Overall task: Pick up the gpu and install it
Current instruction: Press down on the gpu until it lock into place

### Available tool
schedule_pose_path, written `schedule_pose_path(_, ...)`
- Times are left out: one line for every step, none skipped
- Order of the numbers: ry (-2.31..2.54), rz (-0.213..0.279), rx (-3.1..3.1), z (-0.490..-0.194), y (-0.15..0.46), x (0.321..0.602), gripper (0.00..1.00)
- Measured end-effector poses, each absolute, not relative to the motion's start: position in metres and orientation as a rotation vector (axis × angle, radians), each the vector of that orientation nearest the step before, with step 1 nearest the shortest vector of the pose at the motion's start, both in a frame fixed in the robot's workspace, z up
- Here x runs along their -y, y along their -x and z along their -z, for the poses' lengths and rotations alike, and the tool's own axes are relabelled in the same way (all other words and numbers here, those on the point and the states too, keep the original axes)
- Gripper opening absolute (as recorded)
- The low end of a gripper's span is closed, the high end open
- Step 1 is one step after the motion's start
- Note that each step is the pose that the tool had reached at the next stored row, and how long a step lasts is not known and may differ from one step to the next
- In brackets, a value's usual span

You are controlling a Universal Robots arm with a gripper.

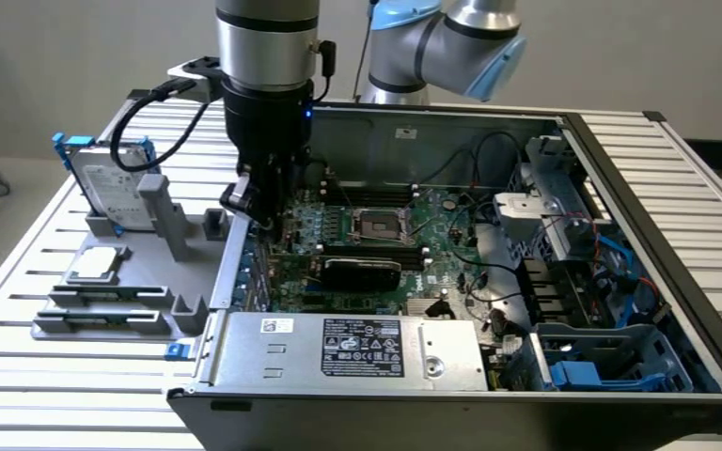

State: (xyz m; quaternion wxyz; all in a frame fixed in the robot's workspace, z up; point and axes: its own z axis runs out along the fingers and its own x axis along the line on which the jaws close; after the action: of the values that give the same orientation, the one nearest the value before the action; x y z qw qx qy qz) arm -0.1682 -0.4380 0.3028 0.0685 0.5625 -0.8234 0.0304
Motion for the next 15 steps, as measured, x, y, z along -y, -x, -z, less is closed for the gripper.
schedule_pose_path(-1.694, -0.092, 2.48, -0.3027, 0.1685, 0.4377, 0.11)
schedule_pose_path(-1.695, -0.093, 2.481, -0.3025, 0.1689, 0.4373, 0.11)
schedule_pose_path(-1.695, -0.094, 2.482, -0.3024, 0.1692, 0.437, 0.11)
schedule_pose_path(-1.695, -0.095, 2.482, -0.3022, 0.1695, 0.4368, 0.11)
schedule_pose_path(-1.696, -0.096, 2.483, -0.3021, 0.1698, 0.4365, 0.11)
schedule_pose_path(-1.696, -0.097, 2.484, -0.3019, 0.1701, 0.4361, 0.11)
schedule_pose_path(-1.696, -0.097, 2.484, -0.3017, 0.1704, 0.4358, 0.11)
schedule_pose_path(-1.697, -0.098, 2.485, -0.3016, 0.1706, 0.4355, 0.11)
schedule_pose_path(-1.697, -0.099, 2.485, -0.3015, 0.1708, 0.4351, 0.11)
schedule_pose_path(-1.697, -0.1, 2.486, -0.3013, 0.1709, 0.4347, 0.11)
schedule_pose_path(-1.698, -0.1, 2.487, -0.3012, 0.171, 0.4342, 0.11)
schedule_pose_path(-1.698, -0.101, 2.487, -0.3011, 0.171, 0.4336, 0.11)
schedule_pose_path(-1.698, -0.101, 2.487, -0.3011, 0.171, 0.4331, 0.11)
schedule_pose_path(-1.698, -0.101, 2.487, -0.301, 0.171, 0.4327, 0.11)
schedule_pose_path(-1.698, -0.102, 2.487, -0.3011, 0.1711, 0.4321, 0.11)
